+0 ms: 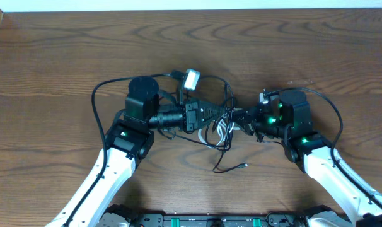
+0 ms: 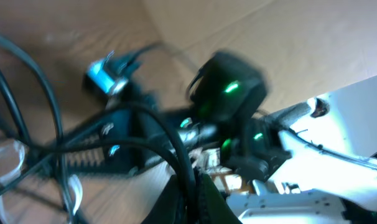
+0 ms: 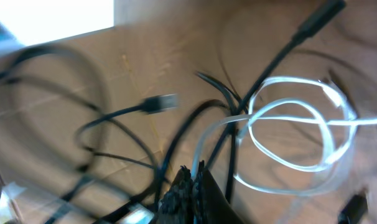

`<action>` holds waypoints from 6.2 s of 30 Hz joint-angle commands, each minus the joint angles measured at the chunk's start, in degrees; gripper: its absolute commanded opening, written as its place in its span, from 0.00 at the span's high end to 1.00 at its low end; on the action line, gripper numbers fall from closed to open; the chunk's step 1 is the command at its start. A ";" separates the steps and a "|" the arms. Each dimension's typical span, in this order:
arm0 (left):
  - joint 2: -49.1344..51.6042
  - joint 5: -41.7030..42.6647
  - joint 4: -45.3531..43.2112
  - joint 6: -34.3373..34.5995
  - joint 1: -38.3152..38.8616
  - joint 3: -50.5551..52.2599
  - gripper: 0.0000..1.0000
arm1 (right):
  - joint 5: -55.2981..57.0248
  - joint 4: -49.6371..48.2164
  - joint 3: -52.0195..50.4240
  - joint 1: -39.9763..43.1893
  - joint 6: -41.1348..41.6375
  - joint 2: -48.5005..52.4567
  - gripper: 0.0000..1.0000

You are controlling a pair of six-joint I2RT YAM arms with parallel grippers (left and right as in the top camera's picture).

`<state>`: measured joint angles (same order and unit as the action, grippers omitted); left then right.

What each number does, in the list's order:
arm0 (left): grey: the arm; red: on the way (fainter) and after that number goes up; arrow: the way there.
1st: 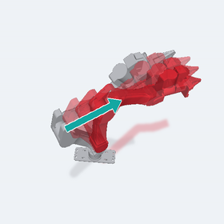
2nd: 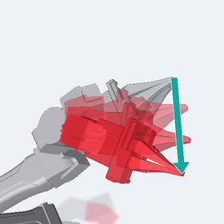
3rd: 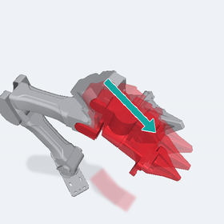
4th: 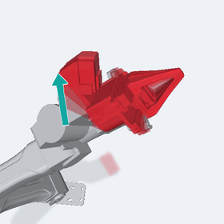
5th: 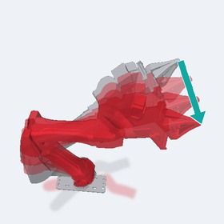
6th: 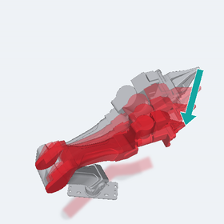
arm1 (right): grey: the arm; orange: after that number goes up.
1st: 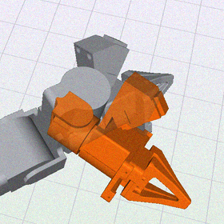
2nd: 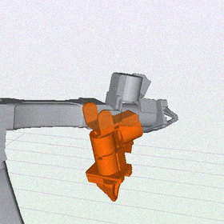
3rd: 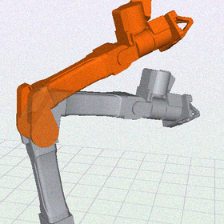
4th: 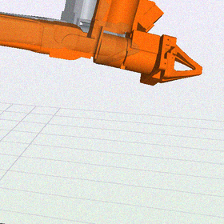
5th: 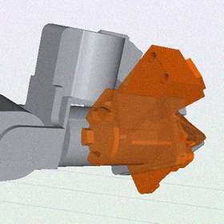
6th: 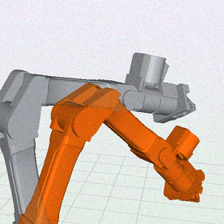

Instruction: Untangle cables

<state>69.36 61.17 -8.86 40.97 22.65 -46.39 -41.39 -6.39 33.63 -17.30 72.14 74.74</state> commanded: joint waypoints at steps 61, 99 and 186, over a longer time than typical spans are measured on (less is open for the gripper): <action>22.75 -47.28 30.69 16.59 -22.01 -0.72 0.87 | 41.59 28.52 -0.02 48.43 -24.22 -42.23 0.99; 22.75 -20.44 26.49 -15.13 -6.99 -0.70 0.92 | 6.71 38.32 -0.42 18.27 -22.56 -26.62 0.54; 32.28 -26.93 23.10 6.97 -3.54 -0.66 0.03 | 9.97 17.40 -0.42 48.35 -26.10 -39.15 0.37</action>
<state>97.47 26.28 13.78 47.81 18.46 -50.13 -31.73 7.99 32.88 31.92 50.74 35.53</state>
